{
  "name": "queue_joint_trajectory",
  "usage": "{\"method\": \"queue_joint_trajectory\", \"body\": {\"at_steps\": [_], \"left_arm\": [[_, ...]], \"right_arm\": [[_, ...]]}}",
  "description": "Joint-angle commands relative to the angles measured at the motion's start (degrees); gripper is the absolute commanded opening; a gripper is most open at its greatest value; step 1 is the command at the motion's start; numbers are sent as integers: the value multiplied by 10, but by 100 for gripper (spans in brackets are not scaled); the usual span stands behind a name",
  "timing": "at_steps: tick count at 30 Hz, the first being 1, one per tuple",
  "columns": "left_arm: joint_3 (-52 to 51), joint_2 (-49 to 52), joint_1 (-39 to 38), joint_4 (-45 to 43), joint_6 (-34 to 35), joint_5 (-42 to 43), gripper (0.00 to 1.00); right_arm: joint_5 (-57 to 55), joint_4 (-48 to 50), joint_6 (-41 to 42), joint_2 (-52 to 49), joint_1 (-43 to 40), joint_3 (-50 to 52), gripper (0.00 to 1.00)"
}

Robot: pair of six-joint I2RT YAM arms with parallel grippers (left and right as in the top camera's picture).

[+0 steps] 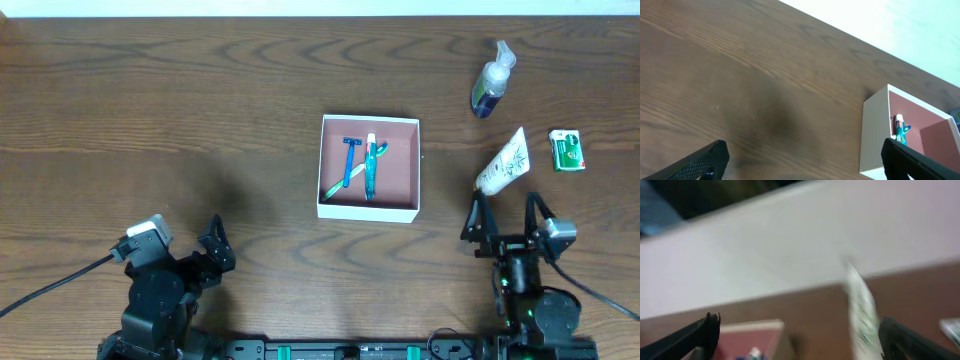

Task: Pack container
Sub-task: 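Move the right gripper over the green Dettol soap bar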

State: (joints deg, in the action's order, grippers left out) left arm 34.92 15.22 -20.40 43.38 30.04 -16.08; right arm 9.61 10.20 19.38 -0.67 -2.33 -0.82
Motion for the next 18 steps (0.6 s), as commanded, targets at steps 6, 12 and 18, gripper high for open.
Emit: {"method": "queue_joint_trajectory", "body": {"at_steps": [6, 12, 18], "left_arm": [[-3, -4, 2, -2, 5, -12, 98], [-3, -4, 2, -2, 5, -12, 98], [-3, -4, 2, -2, 5, -12, 98]], "right_arm": [[44, -69, -88, -7, 5, -162, 99], [-61, -249, -170, -94, 5, -358, 99], [-163, -465, -222, -283, 5, -570, 99]]}}
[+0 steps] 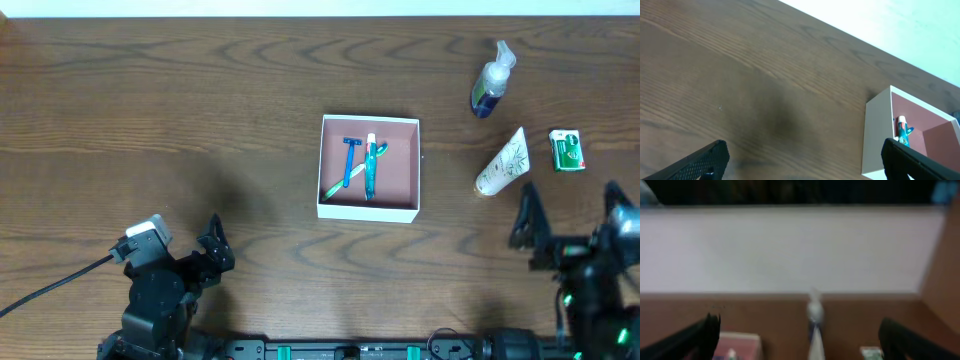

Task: Pack container
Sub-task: 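Move the right gripper over the green Dettol soap bar, then lower the right gripper and grasp the Dettol soap bar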

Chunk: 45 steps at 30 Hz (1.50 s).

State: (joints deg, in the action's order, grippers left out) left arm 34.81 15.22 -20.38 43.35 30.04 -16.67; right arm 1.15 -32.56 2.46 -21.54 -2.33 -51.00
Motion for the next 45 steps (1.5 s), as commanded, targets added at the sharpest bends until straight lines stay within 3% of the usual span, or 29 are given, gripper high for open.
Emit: {"method": "queue_joint_trajectory", "body": {"at_steps": [1, 9, 16, 20, 25, 45], "left_arm": [[-2, -4, 2, -2, 5, -6, 98], [-2, -4, 2, -2, 5, -6, 98], [-2, -4, 2, -2, 5, -6, 98], [-2, -4, 2, -2, 5, -6, 98], [-2, -4, 2, -2, 5, -6, 98], [-2, -4, 2, -2, 5, -6, 98]], "right_arm": [[-90, -67, -61, -112, 5, -107, 99], [-94, -267, -105, -392, -46, -434, 99], [5, -444, -180, -621, -163, -647, 99], [76, -462, -179, -704, -224, -663, 99], [79, -459, -179, -782, -263, -663, 99], [21, -392, -243, -1051, -271, -663, 99]]}}
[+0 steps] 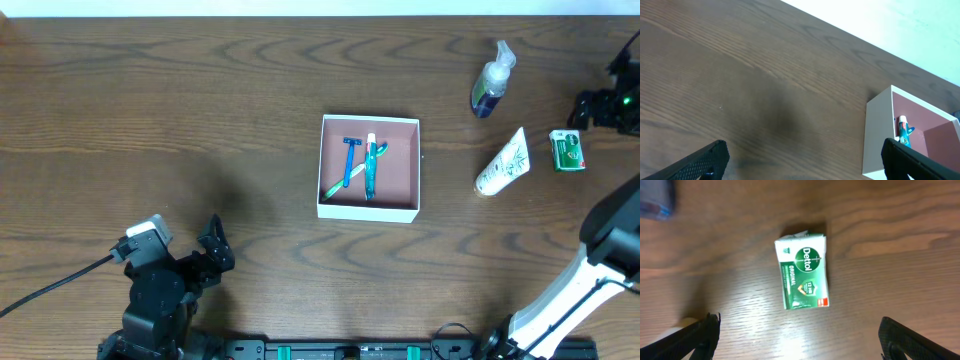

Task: Pack container
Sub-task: 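Lower the right gripper and grasp the Dettol soap bar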

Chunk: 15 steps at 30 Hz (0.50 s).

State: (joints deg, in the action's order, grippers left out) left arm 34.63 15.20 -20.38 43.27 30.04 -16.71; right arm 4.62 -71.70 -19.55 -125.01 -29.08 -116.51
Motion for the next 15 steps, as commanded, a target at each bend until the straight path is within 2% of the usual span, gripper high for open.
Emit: {"method": "queue_joint_trajectory", "body": {"at_steps": [1, 15], "left_arm": [[0, -3, 2, -1, 5, -5, 98], [0, -3, 2, -1, 5, -5, 98]], "right_arm": [[-14, 0, -29, -27, -4, -8, 99], [-48, 2, -35, -120, 3, -8, 99]]}}
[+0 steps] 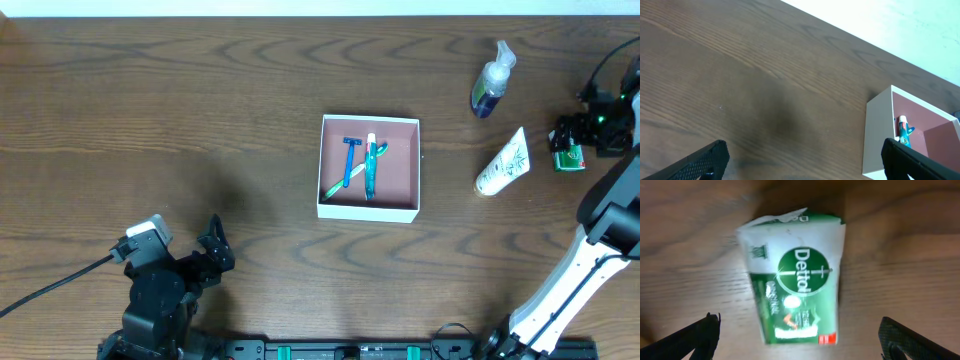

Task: Pack container
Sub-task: 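Lower the right gripper and grasp the Dettol soap bar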

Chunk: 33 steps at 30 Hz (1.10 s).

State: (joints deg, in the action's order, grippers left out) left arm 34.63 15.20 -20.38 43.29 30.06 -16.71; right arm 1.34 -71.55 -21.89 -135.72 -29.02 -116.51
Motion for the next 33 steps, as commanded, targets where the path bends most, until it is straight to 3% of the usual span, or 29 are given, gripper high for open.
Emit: {"method": "queue_joint_trajectory", "body": {"at_steps": [1, 22, 27, 33], "left_arm": [[0, -3, 2, -1, 5, -5, 98], [0, -3, 2, -1, 5, -5, 98], [0, -3, 2, -1, 5, -5, 98], [0, -3, 2, -1, 5, -5, 98]], "right_arm": [[-16, 0, -11, -17, 3, -8, 99], [-76, 31, -9, -49, 55, -7, 98], [-76, 29, -9, -49, 45, -7, 87], [-75, 24, -9, -49, 31, -7, 65]]}}
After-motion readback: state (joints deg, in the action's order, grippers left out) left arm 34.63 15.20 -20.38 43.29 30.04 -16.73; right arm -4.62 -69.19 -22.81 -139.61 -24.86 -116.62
